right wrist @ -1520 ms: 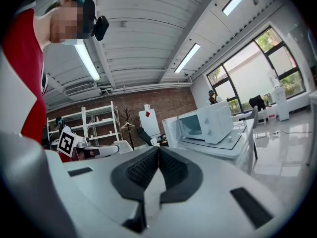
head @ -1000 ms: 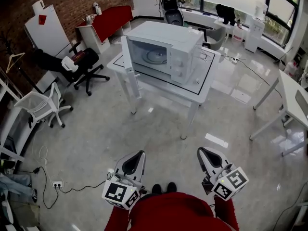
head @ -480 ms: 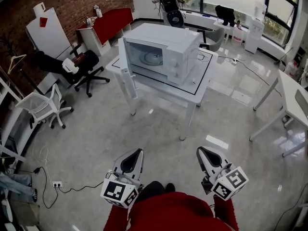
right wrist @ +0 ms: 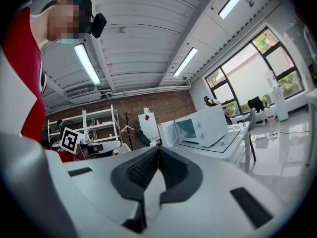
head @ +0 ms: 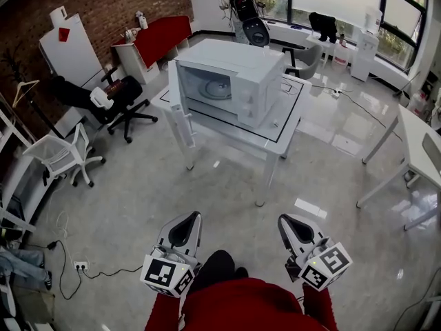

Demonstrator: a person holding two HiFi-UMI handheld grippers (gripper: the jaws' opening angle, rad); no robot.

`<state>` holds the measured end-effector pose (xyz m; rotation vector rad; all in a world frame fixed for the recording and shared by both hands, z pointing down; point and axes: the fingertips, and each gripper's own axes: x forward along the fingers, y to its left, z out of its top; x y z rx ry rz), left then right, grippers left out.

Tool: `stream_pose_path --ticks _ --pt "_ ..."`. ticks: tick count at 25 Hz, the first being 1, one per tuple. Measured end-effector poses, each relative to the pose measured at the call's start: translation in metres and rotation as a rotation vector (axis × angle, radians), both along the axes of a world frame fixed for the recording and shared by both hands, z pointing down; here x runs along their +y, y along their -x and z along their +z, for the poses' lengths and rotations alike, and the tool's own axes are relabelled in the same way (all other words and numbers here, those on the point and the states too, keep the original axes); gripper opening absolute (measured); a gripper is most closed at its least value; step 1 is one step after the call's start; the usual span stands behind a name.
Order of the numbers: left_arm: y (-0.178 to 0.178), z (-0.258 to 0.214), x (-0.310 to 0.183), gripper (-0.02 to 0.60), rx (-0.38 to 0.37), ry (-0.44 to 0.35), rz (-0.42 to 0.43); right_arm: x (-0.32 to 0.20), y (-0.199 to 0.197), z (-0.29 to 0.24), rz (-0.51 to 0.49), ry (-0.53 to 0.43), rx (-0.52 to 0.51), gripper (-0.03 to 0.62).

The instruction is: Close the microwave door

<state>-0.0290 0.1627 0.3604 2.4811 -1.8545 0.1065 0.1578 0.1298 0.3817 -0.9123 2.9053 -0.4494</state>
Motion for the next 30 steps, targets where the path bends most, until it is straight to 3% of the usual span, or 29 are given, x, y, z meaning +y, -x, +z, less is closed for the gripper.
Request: stream_pose_path --ticks 11,30 --pt "0.025 0.002 -0.029 0.011 -0.007 0.009 -0.021 -0.027 0.021 0.005 -0.015 0.016 0.007 0.014" --pt "0.107 0.008 -0.167 0.011 0.013 0.021 -0.065 -0.153 0.089 0.014 -0.008 0.061 0.040 0.014"
